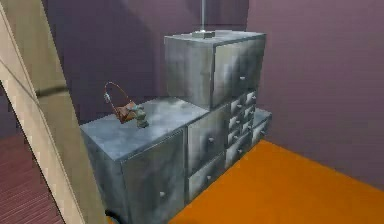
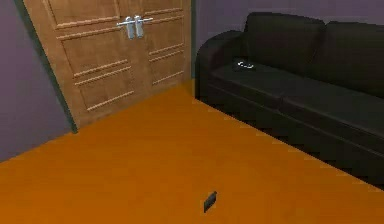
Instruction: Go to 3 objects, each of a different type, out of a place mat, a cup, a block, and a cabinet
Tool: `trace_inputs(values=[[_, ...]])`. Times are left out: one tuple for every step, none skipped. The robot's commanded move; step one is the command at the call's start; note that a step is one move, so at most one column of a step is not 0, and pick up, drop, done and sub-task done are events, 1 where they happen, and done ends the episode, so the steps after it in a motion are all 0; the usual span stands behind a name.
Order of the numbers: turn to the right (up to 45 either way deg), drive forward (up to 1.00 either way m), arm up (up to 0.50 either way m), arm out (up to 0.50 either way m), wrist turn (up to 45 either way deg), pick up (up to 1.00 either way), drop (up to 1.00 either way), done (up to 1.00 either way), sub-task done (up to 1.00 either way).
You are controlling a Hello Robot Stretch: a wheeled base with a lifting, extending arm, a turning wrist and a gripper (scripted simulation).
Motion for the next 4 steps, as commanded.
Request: trace_inputs(values=[[45.0,0.00,0.00,0.00,0.0,0.00,0.00,0.00,0.00],[45.0,0.00,0.00,0.00,0.0,0.00,0.00,0.00,0.00],[45.0,0.00,0.00,0.00,0.0,0.00,0.00,0.00,0.00],[24.0,0.00,0.00,0.00,0.0,0.00,0.00,0.00,0.00]])
